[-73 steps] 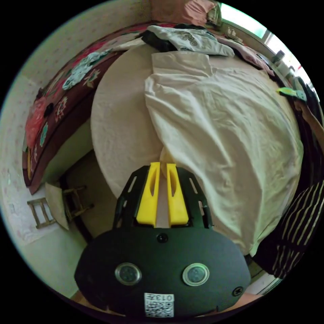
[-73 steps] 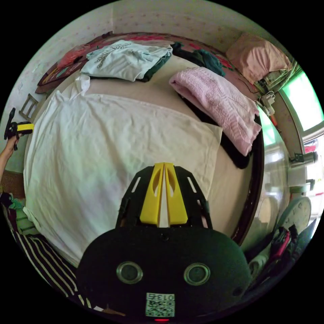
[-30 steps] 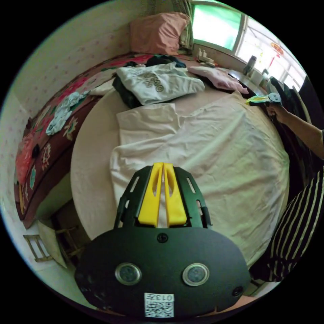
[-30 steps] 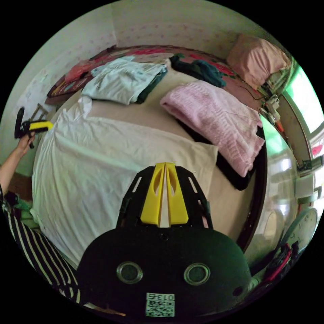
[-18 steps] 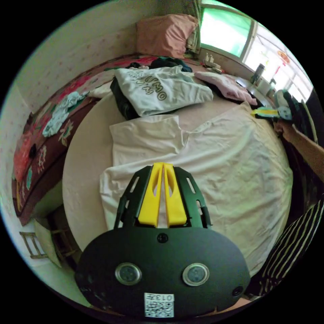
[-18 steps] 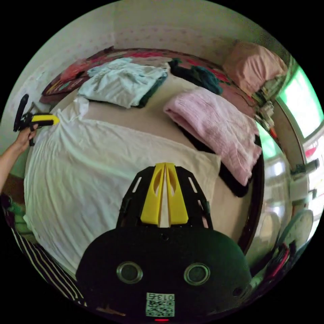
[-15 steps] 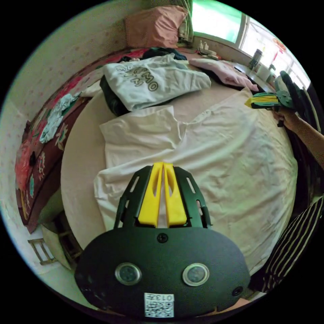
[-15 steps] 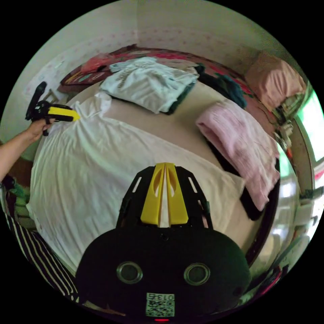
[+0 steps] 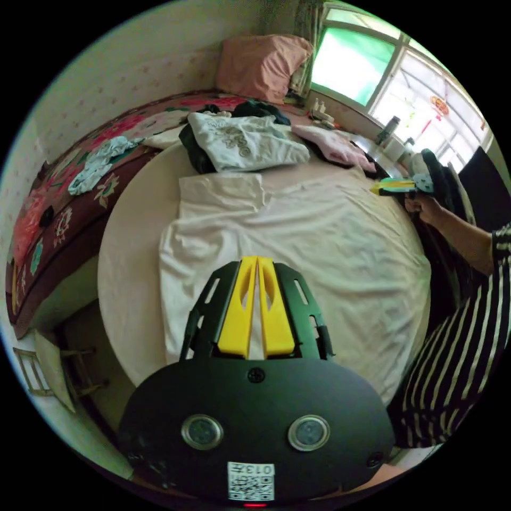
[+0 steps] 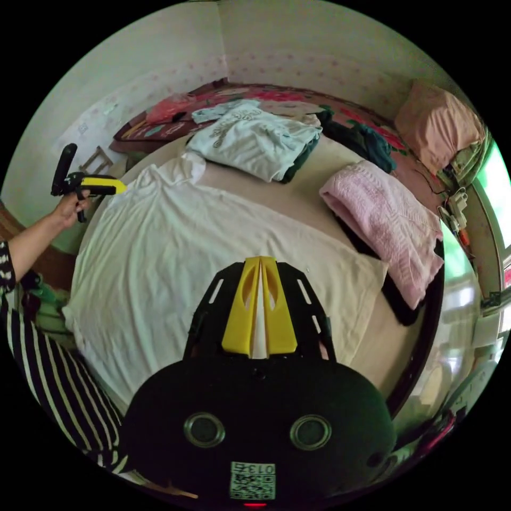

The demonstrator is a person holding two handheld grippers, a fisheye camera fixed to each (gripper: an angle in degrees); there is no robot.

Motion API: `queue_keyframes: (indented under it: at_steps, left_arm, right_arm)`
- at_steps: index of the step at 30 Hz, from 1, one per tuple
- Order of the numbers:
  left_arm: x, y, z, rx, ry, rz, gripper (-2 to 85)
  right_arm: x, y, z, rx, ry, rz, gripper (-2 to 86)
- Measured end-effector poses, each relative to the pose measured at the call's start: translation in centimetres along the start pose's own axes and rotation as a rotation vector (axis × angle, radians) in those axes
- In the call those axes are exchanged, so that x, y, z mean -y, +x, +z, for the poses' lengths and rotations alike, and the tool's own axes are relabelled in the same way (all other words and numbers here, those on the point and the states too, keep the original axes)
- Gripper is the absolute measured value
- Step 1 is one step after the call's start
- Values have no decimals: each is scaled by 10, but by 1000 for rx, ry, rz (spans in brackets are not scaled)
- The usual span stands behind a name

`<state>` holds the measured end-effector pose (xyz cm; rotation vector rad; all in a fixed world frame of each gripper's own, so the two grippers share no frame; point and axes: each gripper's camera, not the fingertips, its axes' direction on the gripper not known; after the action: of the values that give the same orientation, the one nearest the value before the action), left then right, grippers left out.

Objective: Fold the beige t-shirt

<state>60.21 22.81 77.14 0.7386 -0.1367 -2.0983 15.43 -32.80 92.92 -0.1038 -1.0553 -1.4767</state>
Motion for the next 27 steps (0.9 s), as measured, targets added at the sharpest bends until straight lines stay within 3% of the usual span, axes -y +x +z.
queue_keyframes:
  at_steps: [3,8,12,14,17,19,22,27]
  left_arm:
    - [-57,39,-14,73,-103,42,-3]
    - [-154,90,-14,81,-201,-136,-3]
    - [-177,108,3,202,-262,-177,-3]
    - [-184,106,7,161,-223,-200,-3]
    - [-186,102,4,158,-260,-249,-3]
    - [-186,109,-5,209,-258,-257,-3]
    - [-187,137,-21,116,-176,-228,-1]
    - [-196,172,8,186,-353,-171,6]
  right_arm:
    - [-59,-31,-8,3,-71,-53,4]
    - [-151,-63,-12,-9,-173,40,4]
    - [-213,-64,-17,-178,-224,184,3]
    - [-237,-55,-9,-241,-311,232,2]
    - [-269,-52,-17,-220,-211,194,1]
    - [-270,-54,-22,-254,-284,194,0]
    - [-274,-68,-42,-238,-186,171,1]
    - [-298,-78,-18,-263,-302,157,4]
